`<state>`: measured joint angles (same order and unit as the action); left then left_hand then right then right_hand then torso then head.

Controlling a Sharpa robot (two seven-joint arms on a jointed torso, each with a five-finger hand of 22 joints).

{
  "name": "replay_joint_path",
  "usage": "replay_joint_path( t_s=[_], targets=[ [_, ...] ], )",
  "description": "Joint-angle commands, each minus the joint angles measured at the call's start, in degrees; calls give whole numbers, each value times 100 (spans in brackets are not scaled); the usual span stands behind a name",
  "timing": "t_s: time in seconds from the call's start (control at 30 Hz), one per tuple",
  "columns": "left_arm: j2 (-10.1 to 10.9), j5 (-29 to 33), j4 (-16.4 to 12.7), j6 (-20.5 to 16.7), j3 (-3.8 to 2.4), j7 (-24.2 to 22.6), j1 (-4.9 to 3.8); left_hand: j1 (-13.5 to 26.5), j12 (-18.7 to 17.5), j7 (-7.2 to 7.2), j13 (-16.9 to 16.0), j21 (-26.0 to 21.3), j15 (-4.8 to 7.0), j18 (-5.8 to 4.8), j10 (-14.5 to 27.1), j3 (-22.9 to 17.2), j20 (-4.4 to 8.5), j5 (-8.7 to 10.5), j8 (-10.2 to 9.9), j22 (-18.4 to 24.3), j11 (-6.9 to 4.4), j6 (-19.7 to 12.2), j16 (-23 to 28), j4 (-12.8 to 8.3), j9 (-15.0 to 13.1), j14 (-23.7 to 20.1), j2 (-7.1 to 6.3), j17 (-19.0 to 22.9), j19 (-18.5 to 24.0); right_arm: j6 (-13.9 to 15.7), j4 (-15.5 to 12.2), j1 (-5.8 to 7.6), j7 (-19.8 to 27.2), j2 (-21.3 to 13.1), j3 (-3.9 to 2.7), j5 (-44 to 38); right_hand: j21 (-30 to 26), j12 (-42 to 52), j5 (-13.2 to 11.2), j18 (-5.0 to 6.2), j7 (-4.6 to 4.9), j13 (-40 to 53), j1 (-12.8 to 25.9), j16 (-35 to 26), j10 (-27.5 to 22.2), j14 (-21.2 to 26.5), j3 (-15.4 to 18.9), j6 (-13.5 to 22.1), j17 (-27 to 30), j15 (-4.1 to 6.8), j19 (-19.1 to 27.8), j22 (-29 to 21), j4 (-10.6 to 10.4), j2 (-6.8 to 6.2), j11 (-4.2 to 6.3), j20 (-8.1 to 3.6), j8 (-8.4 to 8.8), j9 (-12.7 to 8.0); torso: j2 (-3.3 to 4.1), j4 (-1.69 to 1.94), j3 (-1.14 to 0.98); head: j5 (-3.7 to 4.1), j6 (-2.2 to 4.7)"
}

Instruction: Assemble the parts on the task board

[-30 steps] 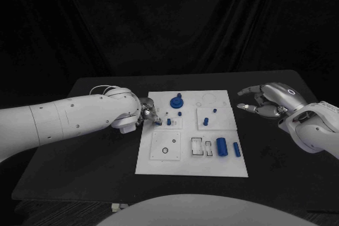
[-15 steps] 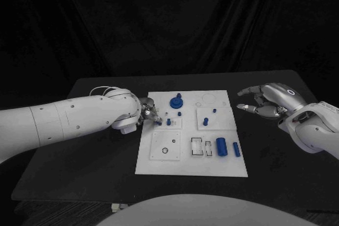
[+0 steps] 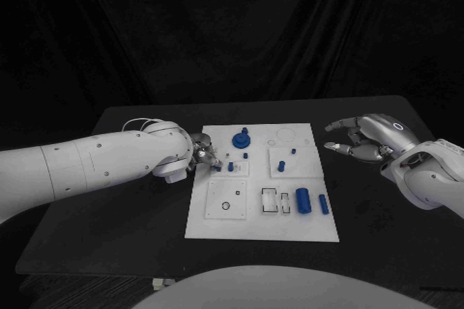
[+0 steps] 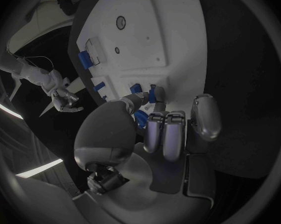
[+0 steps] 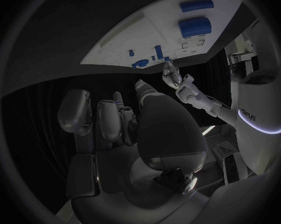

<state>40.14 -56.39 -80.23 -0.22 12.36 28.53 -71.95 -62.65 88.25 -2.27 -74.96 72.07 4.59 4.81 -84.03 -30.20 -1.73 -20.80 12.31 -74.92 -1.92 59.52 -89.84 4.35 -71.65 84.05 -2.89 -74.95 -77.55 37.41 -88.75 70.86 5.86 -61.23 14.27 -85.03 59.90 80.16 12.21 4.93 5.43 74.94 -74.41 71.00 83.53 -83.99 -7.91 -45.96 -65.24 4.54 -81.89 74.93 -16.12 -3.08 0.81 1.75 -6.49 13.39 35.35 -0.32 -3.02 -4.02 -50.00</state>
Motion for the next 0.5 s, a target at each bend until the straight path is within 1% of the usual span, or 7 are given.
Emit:
replay_joint_path(
  t_s=[0.03, 0.27, 0.5],
  targets=[
    [-13, 39, -1, 111, -4, -48, 12, -20, 1, 52, -1340, -9, 13, 32, -428, 33, 1, 39, 19, -159, -11, -53, -16, 0, -7, 595, 51, -1505, -18, -15, -1, -19, -82, -2, -4, 7, -22, -18, 37, 36, 10, 291, -40, -22, -5, -193, -6, -52, 7, -33, -7, 801, 25, 23, -36, 38, -20, -8, 0, 3, -2, 2, 0],
    [6, 39, 5, 176, -4, -2, 16, -29, -4, 54, -1335, -18, 12, 34, -422, 40, 0, 52, 22, -156, -11, -54, -16, -10, -16, 595, 44, -1505, -12, -16, 5, -24, -84, 0, -4, 7, -32, -20, 174, 37, 15, 289, -76, -24, -2, -194, -23, -70, 12, -36, -9, 801, 35, 29, -40, 41, -6, -33, -3, 0, -2, -7, 0],
    [23, 39, -30, 206, -4, 7, 19, -48, -16, 57, -1324, -23, 12, 35, -411, 42, -1, 58, 25, -155, -13, -56, -16, -26, -25, 595, 41, -1505, -9, -12, 10, -36, -49, 9, -4, 56, -24, -20, 194, 36, 16, 289, -74, -19, -2, -195, -24, -72, 5, -36, -11, 803, 31, 31, -41, 42, -3, -37, -5, -1, -2, -11, 0]
  ],
)
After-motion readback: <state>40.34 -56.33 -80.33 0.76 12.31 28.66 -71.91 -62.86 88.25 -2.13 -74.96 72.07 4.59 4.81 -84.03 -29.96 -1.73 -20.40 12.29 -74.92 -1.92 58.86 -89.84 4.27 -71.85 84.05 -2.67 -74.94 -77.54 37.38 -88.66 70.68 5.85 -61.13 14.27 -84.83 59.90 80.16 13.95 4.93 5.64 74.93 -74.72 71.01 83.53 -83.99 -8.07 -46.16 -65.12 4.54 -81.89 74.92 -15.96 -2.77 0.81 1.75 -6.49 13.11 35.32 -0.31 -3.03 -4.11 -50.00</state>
